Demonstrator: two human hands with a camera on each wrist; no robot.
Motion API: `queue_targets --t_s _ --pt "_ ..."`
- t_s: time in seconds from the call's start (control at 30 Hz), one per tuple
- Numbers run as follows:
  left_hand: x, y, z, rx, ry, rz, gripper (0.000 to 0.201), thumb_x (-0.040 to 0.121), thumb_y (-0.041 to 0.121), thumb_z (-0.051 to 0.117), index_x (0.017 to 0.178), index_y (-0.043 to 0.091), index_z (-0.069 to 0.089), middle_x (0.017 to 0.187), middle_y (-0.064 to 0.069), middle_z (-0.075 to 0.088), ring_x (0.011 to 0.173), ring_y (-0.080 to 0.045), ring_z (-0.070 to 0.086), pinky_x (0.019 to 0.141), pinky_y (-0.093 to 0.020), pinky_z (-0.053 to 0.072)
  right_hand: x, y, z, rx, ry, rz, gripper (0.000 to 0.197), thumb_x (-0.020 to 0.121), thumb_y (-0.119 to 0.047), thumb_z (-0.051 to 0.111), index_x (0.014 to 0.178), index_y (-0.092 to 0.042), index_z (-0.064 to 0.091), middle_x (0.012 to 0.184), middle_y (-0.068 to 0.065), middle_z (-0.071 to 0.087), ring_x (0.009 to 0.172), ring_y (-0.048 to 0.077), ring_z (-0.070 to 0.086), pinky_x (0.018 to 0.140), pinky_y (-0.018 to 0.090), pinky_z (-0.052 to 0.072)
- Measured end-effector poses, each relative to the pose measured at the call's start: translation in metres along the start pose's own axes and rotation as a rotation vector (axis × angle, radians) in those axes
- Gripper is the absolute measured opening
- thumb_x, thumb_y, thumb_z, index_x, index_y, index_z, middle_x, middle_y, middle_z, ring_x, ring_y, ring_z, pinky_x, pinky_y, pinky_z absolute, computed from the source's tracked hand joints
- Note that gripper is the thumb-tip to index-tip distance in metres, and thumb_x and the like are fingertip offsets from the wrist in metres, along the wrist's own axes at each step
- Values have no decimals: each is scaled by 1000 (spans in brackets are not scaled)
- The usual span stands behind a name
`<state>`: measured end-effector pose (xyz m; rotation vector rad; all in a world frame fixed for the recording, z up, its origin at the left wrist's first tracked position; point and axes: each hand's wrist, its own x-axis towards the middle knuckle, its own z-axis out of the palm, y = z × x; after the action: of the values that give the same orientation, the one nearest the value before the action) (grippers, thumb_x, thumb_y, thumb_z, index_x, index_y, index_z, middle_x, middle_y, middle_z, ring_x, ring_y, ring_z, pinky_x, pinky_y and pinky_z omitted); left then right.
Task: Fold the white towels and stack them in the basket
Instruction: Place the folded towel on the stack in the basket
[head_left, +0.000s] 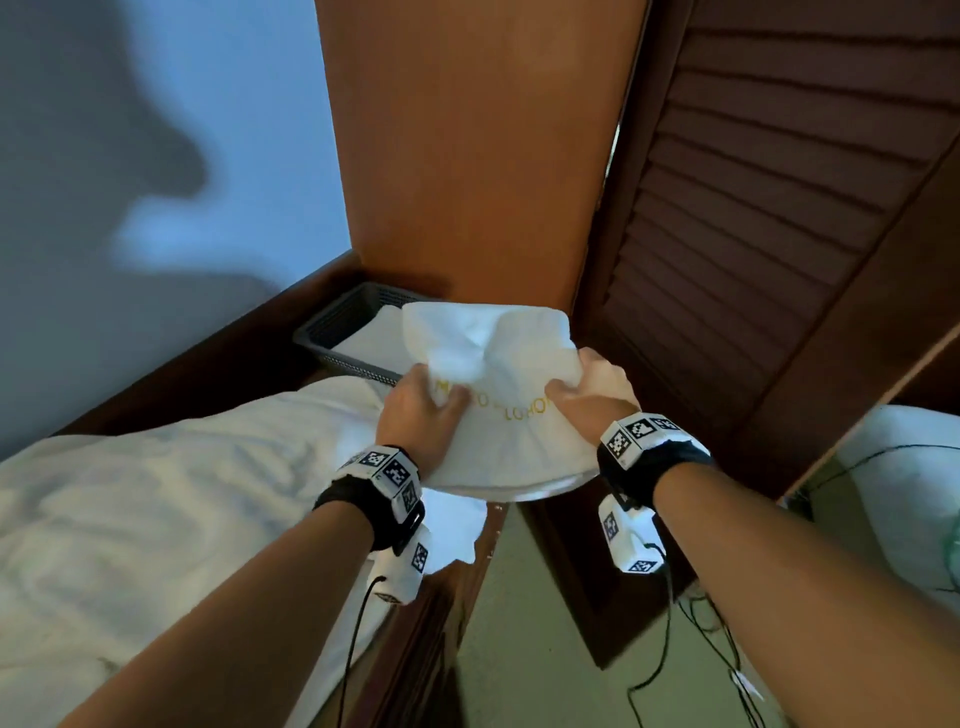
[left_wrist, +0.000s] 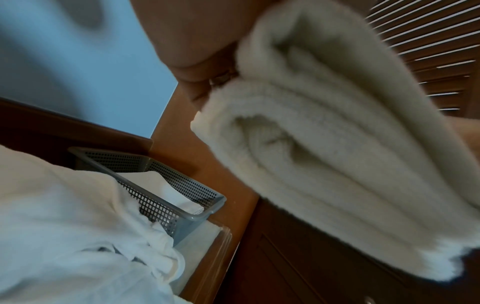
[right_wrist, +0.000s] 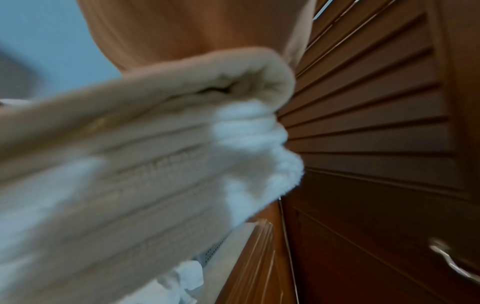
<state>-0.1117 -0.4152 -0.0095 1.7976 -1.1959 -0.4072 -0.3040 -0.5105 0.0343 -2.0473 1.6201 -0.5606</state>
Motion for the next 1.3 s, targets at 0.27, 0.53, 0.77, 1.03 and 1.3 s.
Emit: queue_targets --t_s 0.27,0.53,0.77,1.03,1.3 --pt "107 -37 10 9 7 -165 31 93 36 66 92 12 46 99 -5 57 90 -23 52 75 -29 37 160 -44 51 -144 -121 -182 30 85 -31 61 107 -12 54 96 12 58 97 36 60 73 33 44" --pt "219 -82 58 -102 50 -376 33 91 30 69 110 16 47 122 -5 62 106 -23 61 83 -32 50 339 -71 129 -129 -285 -368 22 89 -21 62 109 -13 57 98 10 64 86 31 61 73 34 48" --pt "295 -124 87 -120 189 -567 36 93 26 67 120 12 48 128 -9 59 112 -26 59 88 -30 46 448 -94 204 -202 -426 -525 20 92 -23 62 106 -10 57 104 15 64 87 30 59 73 31 42" --pt "335 -177 103 -192 336 -798 41 89 20 70 123 7 51 128 -13 62 115 -31 61 97 -43 53 502 -105 285 -111 -572 -558 27 91 -21 64 114 -8 58 110 16 64 99 34 61 82 36 47" --pt "333 -197 129 -25 131 -1021 35 89 14 63 120 2 51 125 -20 61 112 -38 61 90 -38 53 522 -59 317 -257 -623 -479 24 93 -17 60 115 -8 59 118 18 65 109 39 60 93 43 50"
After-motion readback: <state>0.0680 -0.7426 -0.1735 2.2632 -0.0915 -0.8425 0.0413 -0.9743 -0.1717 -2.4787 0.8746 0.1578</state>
